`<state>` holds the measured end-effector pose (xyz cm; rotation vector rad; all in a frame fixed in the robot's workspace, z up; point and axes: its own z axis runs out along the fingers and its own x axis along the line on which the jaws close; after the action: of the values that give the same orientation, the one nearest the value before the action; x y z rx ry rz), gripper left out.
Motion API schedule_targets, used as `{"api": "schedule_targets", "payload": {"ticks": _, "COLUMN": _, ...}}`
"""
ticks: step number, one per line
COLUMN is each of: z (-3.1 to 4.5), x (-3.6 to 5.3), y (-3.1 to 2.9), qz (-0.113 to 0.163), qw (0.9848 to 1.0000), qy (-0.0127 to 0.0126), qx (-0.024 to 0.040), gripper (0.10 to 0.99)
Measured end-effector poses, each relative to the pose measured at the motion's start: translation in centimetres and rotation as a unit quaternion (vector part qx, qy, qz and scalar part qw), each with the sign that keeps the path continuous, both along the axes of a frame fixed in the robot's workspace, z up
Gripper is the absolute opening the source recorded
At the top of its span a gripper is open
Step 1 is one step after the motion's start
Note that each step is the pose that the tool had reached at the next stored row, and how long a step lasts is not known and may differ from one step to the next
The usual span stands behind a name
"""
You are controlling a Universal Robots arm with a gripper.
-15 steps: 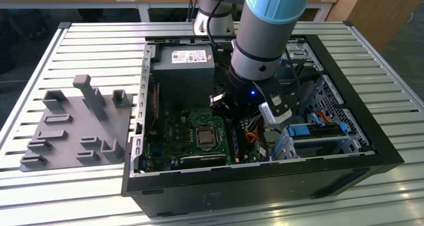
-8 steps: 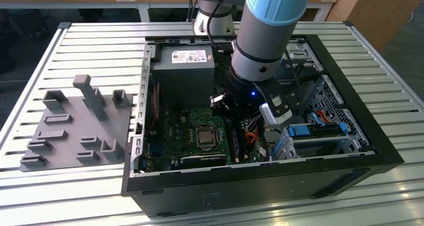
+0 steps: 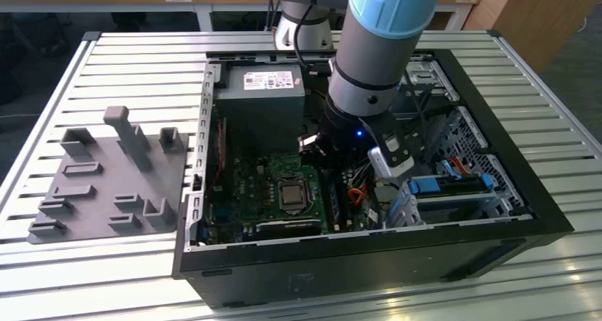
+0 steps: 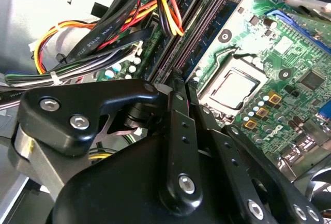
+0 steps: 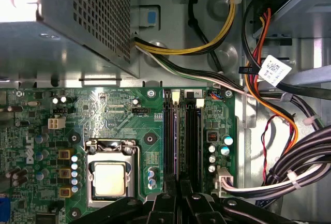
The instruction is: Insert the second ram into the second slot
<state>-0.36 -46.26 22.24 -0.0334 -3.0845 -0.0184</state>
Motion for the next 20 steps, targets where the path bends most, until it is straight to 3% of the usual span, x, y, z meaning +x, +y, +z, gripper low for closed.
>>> {"api": "schedule_targets", "payload": {"ticks": 20, "z": -0.27, "x": 0.05, "y": -0.01, "qz": -0.003, "qw": 1.0, "qy": 0.0, "qx": 0.0033, "gripper": 0.141}}
